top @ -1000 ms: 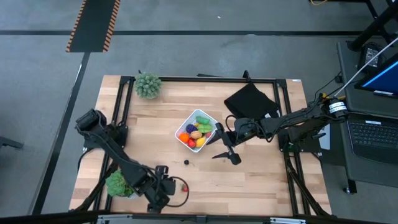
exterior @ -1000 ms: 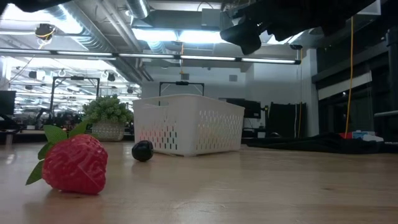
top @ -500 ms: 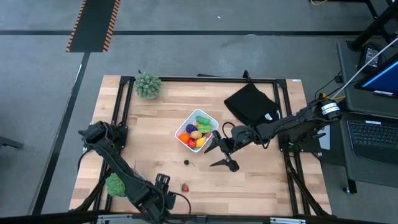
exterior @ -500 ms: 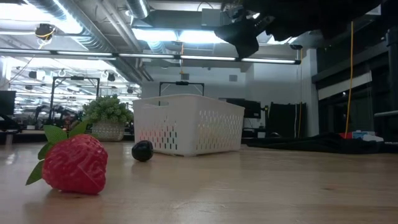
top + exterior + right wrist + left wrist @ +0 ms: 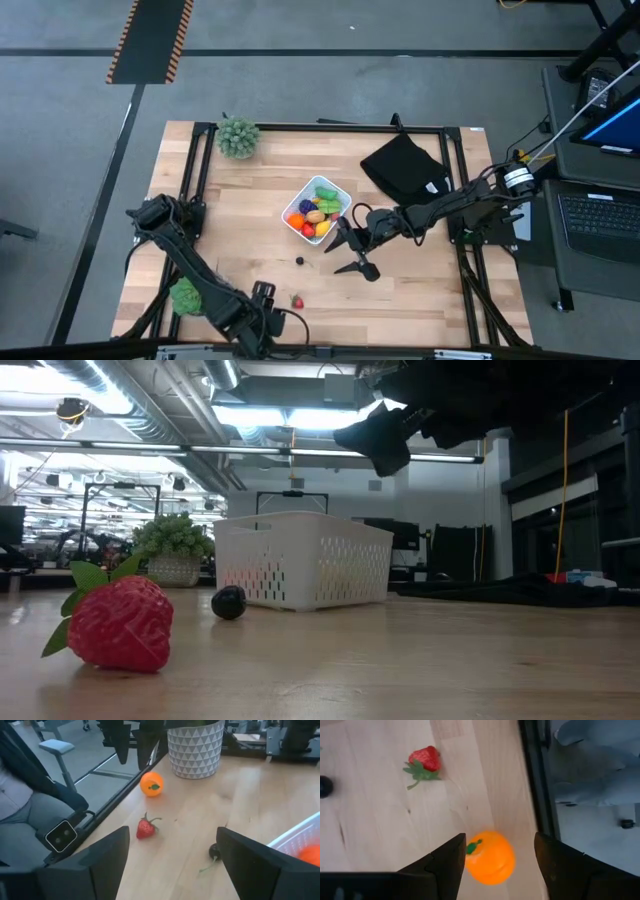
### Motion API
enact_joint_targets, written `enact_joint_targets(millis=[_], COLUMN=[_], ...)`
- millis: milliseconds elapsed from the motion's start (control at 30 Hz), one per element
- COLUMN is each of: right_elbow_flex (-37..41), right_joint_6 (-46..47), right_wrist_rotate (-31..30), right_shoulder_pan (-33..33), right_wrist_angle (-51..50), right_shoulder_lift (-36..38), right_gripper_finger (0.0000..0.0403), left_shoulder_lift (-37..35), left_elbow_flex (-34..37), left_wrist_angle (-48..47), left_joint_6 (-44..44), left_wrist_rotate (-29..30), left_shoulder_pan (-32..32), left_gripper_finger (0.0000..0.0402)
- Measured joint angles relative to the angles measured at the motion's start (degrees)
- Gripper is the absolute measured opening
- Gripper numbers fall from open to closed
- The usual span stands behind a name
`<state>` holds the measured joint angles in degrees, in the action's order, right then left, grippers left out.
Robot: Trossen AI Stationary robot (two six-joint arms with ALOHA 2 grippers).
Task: Pick and placing Produce into tupperware
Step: Put the orange into the white bin
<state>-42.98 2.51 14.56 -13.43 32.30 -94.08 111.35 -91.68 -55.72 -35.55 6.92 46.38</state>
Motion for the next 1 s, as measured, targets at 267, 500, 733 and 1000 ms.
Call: enact_joint_targets(millis=[267,500,733,1000], right_elbow_flex=[0.00,0.00,0.01,0.04], right_joint_6=[-1.75,-2.78,-2.81,-2.92], right_wrist_rotate=[-0.01,-0.01,0.01,0.01], right_shoulder_pan=[0.00,0.00,0.00,0.00], right_wrist_angle=[0.12,0.12,0.10,0.06], right_shoulder_lift=[0.00,0.00,0.02,0.04], right_gripper_finger=[0.0300,0.0300,0.0300,0.0300], left_shoulder_lift=[-0.02,-0.02,-0.04,-0.07], left_elbow_flex=[0.00,0.00,0.01,0.02], left_wrist_angle=[0.04,0.06,-0.23,-1.79], left_joint_6=[-0.40,-2.47,-6.94,-13.79], left_wrist_rotate=[-0.55,-0.23,0.26,4.52], left_shoulder_pan=[-0.01,0.03,0.41,2.33], left_gripper_finger=[0.0229,0.0274,0.0330,0.0339])
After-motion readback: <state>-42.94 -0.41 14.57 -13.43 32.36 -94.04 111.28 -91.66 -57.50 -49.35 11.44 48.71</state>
